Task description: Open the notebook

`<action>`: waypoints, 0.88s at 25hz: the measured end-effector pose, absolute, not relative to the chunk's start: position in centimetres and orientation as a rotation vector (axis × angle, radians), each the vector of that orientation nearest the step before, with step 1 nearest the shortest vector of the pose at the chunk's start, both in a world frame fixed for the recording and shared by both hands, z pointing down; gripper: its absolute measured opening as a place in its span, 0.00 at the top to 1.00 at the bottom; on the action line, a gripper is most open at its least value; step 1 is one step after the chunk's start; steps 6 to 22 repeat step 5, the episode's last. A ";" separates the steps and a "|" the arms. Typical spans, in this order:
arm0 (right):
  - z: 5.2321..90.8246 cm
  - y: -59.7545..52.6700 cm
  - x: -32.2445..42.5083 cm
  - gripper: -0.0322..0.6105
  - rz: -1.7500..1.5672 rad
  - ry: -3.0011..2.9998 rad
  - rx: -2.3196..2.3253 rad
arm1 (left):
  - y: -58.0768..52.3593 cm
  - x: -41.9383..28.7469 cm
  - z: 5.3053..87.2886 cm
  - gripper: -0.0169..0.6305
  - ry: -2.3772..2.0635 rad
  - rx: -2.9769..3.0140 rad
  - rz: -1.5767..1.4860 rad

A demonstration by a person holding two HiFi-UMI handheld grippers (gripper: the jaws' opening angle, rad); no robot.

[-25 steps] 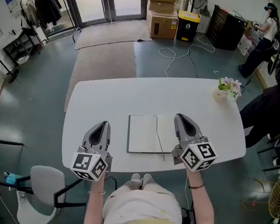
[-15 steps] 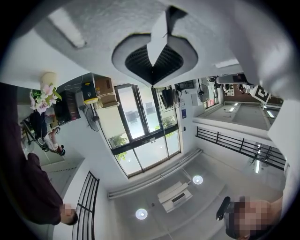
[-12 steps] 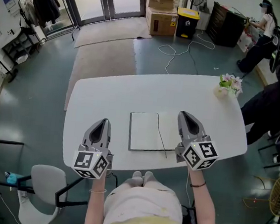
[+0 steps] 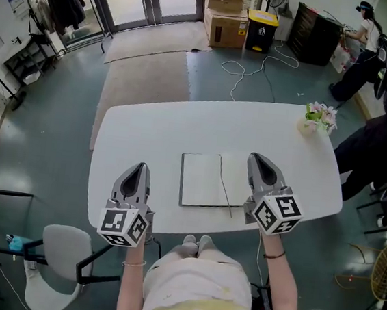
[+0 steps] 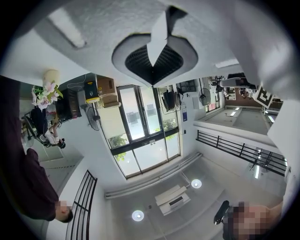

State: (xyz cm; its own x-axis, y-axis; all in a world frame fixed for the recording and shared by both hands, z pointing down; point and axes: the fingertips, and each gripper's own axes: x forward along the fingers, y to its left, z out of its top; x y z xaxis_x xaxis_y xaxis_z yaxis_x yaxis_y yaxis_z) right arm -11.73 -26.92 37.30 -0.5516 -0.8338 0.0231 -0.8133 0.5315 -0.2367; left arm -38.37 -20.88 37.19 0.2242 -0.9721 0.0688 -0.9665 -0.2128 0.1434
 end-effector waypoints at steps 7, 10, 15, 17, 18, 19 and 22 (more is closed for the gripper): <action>37.1 -26.9 -11.8 0.94 -0.333 2.668 -1.455 | -20.7 -38.7 37.1 0.98 -1.873 2.327 -0.043; 37.1 -26.9 -11.8 0.94 -0.333 2.668 -1.455 | -20.7 -38.7 37.1 0.98 -1.873 2.327 -0.043; 37.1 -26.9 -11.8 0.94 -0.333 2.668 -1.455 | -20.7 -38.7 37.1 0.98 -1.873 2.327 -0.043; 37.1 -26.9 -11.8 0.94 -0.333 2.668 -1.455 | -20.7 -38.7 37.1 0.98 -1.873 2.327 -0.043; 37.1 -26.9 -11.8 0.94 -0.333 2.668 -1.455 | -20.7 -38.7 37.1 0.98 -1.873 2.327 -0.043; 37.1 -26.9 -11.8 0.94 -0.333 2.668 -1.455 | -20.7 -38.7 37.1 0.98 -1.873 2.327 -0.043; 37.1 -26.9 -11.8 0.94 -0.333 2.668 -1.455 | -20.7 -38.7 37.1 0.98 -1.873 2.327 -0.043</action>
